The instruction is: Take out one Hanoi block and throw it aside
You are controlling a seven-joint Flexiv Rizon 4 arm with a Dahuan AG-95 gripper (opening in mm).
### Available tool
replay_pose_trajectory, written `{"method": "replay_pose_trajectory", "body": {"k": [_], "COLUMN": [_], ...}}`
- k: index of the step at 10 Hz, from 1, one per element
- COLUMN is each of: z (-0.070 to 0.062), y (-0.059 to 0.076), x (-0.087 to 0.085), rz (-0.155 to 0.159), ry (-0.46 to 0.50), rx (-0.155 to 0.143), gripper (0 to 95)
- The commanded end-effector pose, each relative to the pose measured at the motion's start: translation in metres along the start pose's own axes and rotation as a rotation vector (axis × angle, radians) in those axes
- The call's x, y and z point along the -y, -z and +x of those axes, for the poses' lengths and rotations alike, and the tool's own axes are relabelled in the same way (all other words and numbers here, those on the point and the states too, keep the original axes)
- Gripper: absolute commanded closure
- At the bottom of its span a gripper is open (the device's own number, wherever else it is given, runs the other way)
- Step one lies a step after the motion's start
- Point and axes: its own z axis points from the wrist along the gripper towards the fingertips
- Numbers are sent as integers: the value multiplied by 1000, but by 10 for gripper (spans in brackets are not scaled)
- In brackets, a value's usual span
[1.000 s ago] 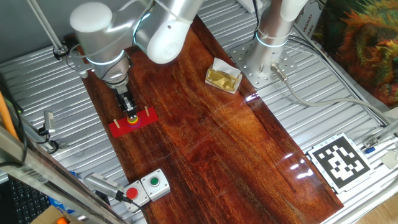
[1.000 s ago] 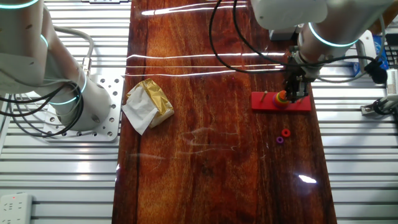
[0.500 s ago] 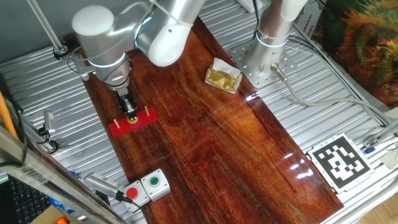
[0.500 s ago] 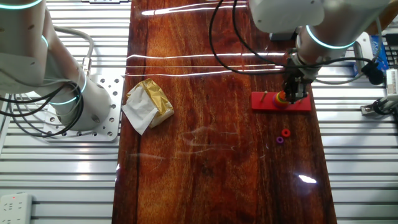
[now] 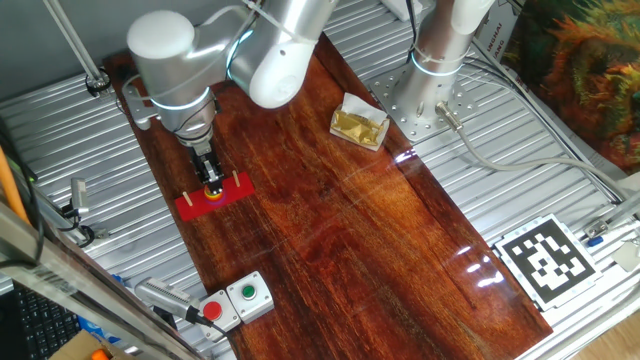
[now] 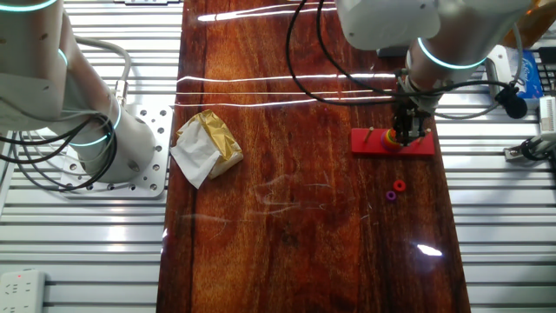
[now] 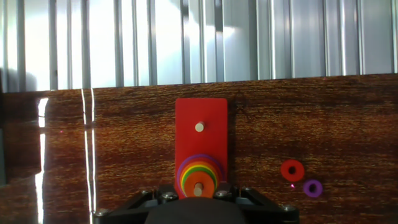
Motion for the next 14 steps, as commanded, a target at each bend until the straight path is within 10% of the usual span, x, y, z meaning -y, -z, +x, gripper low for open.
{"method": "replay_pose_trajectory", "body": {"k": [1, 14], "z": [0, 1], "y": [-2, -6], "x": [1, 1], "rz": [6, 1], "ry": [5, 6], "rx": [7, 23], "gripper": [570, 570]}}
